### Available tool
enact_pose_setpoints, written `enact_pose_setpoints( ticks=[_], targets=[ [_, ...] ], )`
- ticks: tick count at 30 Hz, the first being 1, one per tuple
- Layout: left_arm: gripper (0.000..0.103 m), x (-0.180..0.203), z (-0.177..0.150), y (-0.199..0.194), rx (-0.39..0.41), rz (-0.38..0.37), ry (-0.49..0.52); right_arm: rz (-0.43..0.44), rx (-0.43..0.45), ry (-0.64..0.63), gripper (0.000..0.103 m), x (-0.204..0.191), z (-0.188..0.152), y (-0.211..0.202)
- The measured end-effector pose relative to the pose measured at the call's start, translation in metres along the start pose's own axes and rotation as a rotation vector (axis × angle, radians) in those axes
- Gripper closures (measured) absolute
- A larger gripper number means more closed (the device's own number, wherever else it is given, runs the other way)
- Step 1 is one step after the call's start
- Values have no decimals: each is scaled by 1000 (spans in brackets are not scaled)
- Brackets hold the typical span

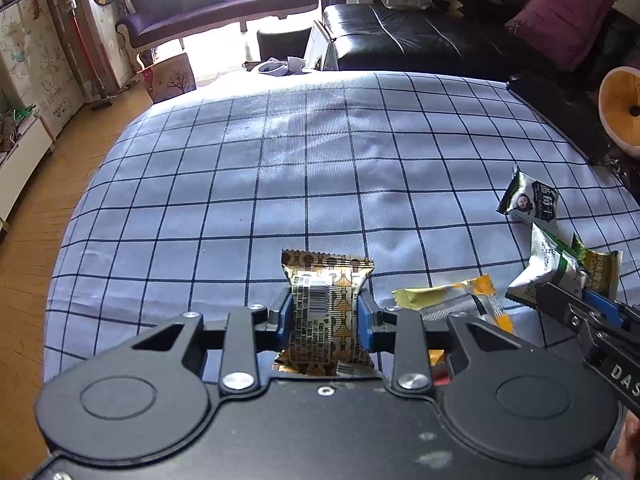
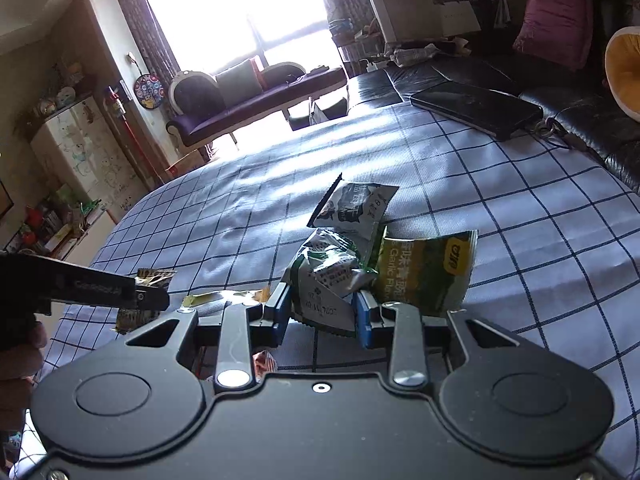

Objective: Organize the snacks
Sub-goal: 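Carry the snack cake and green-white bag toward the gold tray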

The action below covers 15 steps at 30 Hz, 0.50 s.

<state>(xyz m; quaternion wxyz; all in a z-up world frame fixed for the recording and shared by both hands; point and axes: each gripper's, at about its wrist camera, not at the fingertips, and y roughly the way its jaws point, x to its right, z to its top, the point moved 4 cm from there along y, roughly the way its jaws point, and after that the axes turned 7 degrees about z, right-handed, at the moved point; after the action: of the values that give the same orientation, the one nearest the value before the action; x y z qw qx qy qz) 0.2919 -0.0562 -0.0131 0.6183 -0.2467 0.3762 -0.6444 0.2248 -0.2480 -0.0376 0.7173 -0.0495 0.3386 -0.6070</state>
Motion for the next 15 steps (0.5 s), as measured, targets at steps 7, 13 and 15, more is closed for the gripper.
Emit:
enact_pose_setpoints(
  ticks=[7,13,15],
  targets=[
    [70,-10,-29,-61,1,-42,-26,14,0,14,60,2,-3,-2],
    [70,-19,-68,-98,-13,-41,-55,14,17,-47,60,-7,-7,-4],
    [70,-22,-79,-106,-5,-30,-60,26,14,-61,60,-11,-8,-6]
  ],
)
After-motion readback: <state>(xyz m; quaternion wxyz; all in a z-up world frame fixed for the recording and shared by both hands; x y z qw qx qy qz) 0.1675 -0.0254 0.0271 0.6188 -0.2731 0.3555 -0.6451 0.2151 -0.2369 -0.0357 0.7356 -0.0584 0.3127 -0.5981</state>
